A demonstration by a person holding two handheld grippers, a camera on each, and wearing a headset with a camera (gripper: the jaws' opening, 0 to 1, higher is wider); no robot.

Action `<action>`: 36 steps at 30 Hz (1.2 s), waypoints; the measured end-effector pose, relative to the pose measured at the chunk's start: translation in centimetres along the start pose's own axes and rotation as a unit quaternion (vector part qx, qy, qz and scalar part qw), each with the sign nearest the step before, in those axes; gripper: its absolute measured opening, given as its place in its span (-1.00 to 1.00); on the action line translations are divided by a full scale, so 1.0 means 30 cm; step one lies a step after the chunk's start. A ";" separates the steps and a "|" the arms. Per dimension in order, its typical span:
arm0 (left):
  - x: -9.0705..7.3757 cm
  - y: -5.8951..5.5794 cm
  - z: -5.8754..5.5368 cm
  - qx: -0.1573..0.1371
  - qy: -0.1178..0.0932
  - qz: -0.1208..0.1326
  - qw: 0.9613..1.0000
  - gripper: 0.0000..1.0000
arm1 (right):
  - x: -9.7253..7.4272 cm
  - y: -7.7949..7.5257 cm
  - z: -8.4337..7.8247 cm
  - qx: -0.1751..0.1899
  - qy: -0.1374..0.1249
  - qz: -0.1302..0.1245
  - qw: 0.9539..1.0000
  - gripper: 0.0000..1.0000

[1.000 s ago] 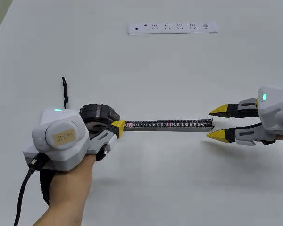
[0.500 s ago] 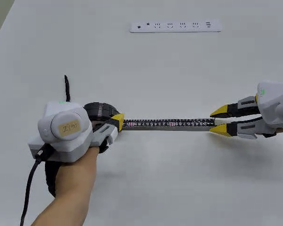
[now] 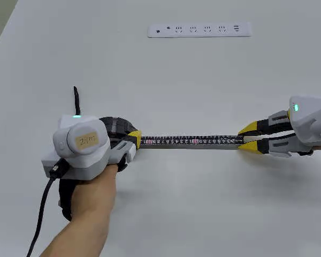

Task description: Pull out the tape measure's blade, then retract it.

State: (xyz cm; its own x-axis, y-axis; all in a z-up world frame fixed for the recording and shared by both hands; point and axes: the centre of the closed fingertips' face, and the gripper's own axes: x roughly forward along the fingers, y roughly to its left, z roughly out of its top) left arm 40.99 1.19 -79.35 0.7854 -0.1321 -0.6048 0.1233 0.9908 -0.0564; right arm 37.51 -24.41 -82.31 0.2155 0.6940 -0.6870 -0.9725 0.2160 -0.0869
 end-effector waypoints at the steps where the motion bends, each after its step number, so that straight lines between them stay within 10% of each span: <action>1: 0.005 -0.003 -0.001 0.001 0.001 0.001 1.000 0.26 | 0.000 0.000 -0.001 0.000 0.000 0.000 1.000 -0.75; 36: 0.027 0.013 -0.017 0.024 0.019 0.031 0.999 0.17 | 0.000 -0.005 -0.001 -0.006 0.003 -0.003 1.000 -0.76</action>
State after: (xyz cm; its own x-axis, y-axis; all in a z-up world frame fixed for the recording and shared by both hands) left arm 41.36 1.49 -80.28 0.7686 -0.0676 -0.6362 0.1042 0.9943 0.0202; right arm 37.66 -24.48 -82.32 0.2205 0.6879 -0.6915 -0.9722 0.2122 -0.0989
